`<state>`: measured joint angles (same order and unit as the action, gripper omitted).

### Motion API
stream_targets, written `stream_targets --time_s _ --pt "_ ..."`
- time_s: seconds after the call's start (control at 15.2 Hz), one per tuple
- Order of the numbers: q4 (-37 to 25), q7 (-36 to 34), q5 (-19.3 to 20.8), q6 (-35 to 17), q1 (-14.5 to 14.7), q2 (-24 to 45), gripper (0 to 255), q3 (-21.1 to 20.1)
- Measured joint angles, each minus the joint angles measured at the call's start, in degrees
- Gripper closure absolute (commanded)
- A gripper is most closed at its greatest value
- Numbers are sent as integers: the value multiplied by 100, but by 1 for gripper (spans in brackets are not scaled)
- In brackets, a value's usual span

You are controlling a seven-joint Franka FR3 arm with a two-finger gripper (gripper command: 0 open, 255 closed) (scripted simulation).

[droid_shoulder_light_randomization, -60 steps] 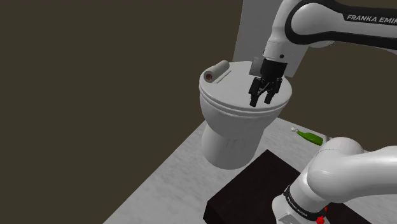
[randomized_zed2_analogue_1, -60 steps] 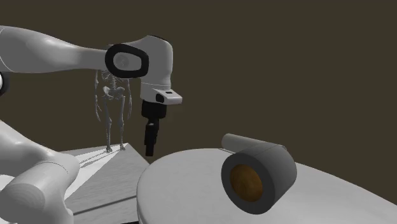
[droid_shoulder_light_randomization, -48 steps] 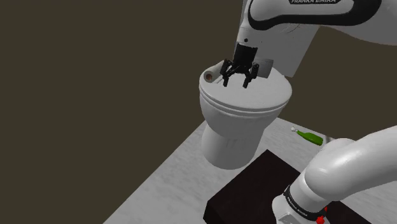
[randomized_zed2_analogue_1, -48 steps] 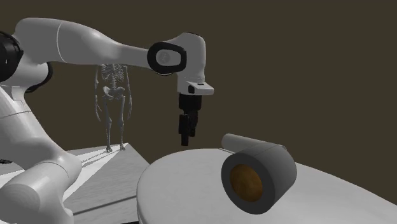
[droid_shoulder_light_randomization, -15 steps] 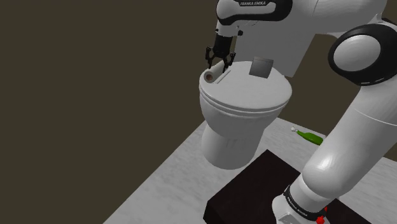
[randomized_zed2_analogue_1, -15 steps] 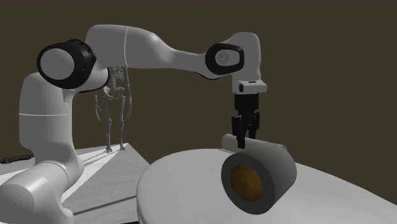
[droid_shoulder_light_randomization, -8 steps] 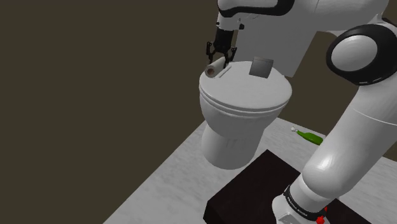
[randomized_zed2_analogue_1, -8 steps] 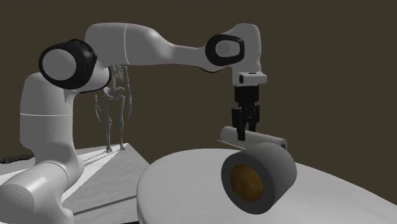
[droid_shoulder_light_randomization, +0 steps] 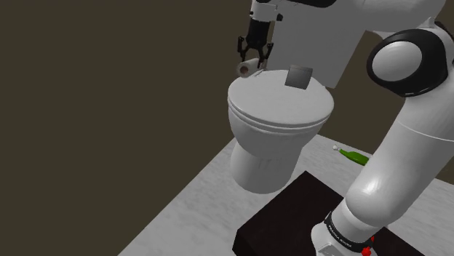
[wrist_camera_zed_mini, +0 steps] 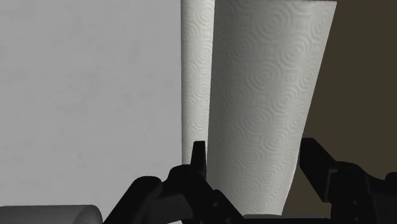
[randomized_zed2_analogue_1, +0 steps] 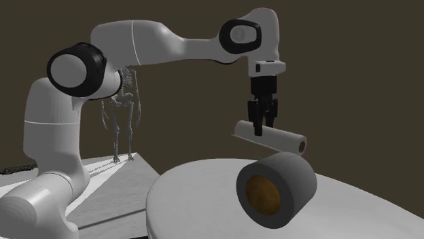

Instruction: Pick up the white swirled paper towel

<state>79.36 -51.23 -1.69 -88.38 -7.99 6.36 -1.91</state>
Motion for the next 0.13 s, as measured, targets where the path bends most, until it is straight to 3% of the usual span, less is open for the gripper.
stream_targets --time_s 0.13 --pt "-204 -2 2 136 -1 69 255 1"
